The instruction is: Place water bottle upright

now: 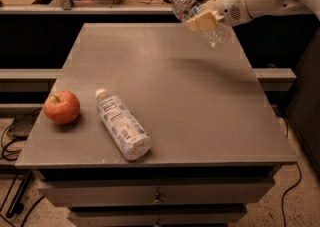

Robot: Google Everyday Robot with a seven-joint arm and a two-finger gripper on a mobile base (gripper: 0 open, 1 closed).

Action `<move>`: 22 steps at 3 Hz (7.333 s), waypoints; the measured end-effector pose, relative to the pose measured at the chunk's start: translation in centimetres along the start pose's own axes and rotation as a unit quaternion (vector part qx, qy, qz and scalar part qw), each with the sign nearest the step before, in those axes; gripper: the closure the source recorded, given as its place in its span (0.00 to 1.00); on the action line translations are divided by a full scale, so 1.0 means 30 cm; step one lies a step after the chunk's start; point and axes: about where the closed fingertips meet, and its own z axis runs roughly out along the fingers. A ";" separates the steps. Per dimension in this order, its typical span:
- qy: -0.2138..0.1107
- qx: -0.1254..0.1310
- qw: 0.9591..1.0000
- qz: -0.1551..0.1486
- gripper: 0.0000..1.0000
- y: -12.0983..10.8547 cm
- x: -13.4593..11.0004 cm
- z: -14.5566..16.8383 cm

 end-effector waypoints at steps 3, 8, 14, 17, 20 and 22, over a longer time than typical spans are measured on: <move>-0.118 0.046 0.989 -0.075 1.00 0.049 -0.002 -0.126; -0.164 -0.018 0.986 -0.011 1.00 -0.006 0.087 -0.043; -0.343 0.051 0.938 0.021 1.00 -0.011 0.241 -0.155; -0.350 0.070 0.934 0.022 0.99 -0.001 0.291 -0.159; -0.350 0.071 0.934 0.022 0.23 -0.002 0.285 -0.163; -0.333 0.129 0.933 0.053 0.00 0.042 0.359 -0.231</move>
Offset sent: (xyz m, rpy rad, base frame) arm -0.0040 -0.0127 -0.0071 0.0124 -0.1313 0.0434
